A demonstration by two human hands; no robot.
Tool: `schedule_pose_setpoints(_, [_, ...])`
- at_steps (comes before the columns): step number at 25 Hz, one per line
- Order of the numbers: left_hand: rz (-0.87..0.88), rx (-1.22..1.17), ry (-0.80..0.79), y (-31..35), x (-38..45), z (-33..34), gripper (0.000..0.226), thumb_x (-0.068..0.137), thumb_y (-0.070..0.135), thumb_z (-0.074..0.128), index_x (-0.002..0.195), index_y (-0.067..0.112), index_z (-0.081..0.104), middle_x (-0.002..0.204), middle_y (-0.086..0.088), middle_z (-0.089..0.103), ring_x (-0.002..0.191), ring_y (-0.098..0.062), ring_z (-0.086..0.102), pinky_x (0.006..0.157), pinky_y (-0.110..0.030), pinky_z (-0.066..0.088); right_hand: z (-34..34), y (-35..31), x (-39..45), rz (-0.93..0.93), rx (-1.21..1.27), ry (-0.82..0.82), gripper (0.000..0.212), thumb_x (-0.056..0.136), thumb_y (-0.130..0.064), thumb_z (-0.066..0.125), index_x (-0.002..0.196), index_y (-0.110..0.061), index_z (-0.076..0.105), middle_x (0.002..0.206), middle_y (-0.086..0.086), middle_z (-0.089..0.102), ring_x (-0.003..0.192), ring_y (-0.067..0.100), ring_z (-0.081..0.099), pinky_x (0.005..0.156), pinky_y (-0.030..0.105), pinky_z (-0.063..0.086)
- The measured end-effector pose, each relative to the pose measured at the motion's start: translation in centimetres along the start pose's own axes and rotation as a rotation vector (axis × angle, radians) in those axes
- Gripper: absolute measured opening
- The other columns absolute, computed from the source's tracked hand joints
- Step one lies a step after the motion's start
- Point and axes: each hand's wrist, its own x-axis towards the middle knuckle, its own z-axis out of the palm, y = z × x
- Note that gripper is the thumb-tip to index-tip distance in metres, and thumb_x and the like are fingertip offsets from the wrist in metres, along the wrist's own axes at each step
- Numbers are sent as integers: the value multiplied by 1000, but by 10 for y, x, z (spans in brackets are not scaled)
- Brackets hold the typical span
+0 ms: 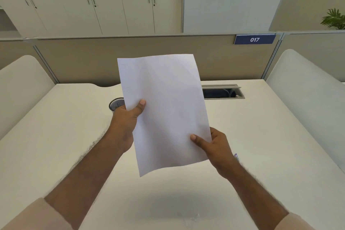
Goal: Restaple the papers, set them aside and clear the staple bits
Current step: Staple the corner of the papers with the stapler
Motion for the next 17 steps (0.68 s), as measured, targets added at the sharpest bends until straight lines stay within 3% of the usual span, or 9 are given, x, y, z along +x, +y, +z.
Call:
schedule_pose_setpoints(2, [-22,-17,-62,-6,7,4,7,92,20,65,96,21,70,97,3,77,93,-21,71,82,-39,55,-5,0,4,10,52,46,22,82,-18,74,103,-10,70,96,2,76,84,19,72,67,31,58])
schedule_pose_setpoints(5, [-113,37,-207,-31,16,8,28,92,27,62,116,13,67,115,-5,72,105,-23,69,93,-42,51,-21,0,12,18,40,132,20,79,-23,77,93,-11,69,78,-5,73,59,12,61,42,24,42])
schedule_pose_setpoints(7, [-190,132,-253,-60,16,13,30,93,24,61,120,10,65,118,-6,72,107,-24,69,94,-43,52,-37,6,18,33,22,204,17,81,-21,76,93,-12,67,74,-3,70,53,12,55,38,23,35])
schedule_pose_setpoints(12, [-229,283,-178,-117,27,59,15,96,15,61,108,12,68,108,-2,75,101,-25,70,89,-42,55,-88,29,32,102,49,315,13,88,-21,69,96,-11,70,80,3,74,61,21,63,43,26,44])
schedule_pose_setpoints(17, [-307,355,-178,-166,51,137,13,95,13,60,102,17,69,108,0,73,101,-25,68,92,-44,54,-165,54,54,169,-37,435,21,87,-21,70,104,-10,69,98,3,74,86,24,69,62,30,53])
